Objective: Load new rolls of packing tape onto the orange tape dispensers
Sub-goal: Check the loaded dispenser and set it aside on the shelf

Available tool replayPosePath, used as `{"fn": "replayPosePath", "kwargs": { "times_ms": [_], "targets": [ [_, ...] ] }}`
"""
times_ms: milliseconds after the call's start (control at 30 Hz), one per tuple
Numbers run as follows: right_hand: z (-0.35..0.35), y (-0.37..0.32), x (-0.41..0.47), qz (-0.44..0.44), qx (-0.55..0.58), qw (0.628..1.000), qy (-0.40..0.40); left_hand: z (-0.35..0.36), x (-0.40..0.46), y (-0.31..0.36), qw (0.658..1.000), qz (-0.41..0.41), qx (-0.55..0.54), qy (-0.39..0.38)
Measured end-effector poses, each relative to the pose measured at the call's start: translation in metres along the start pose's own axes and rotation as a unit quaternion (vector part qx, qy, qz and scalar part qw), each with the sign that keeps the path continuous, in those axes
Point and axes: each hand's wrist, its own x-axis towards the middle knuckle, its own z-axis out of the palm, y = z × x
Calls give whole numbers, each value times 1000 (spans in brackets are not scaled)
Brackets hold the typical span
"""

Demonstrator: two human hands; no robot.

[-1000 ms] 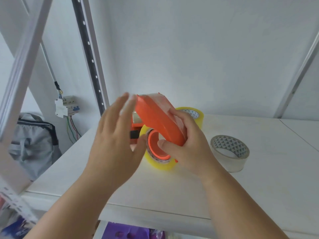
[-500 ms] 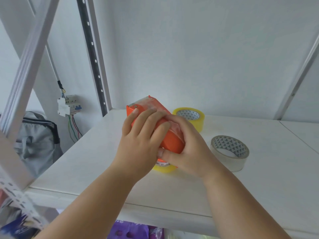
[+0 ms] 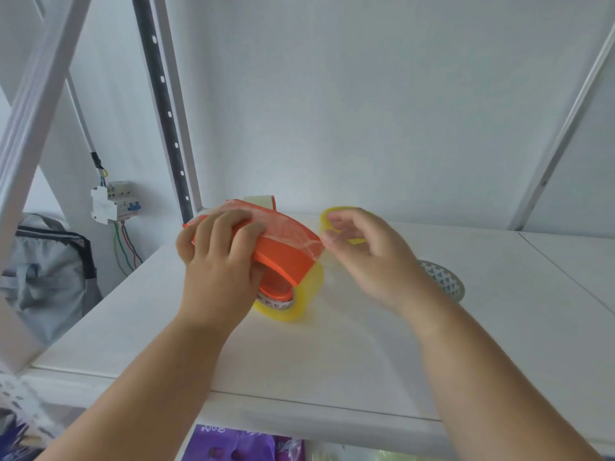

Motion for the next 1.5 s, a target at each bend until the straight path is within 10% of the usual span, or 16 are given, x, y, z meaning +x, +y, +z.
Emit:
{"fn": "replayPosePath", "kwargs": {
  "times_ms": [233,367,933,1500],
  "targets": [
    [-55,25,3,150,-406,895,-106,2,-1,1,1000,-23,-10,-9],
    [-61,47,1,226,-349,895,-159,1,-2,-4,998,-58,-9,-16],
    [21,25,40,-31,-117,982,-148,-12,-8,-19,970,-243,-1,21],
    [-9,69,65,33,-291,952,-87,-7,-4,-22,959,-282,3,-28]
  ]
}}
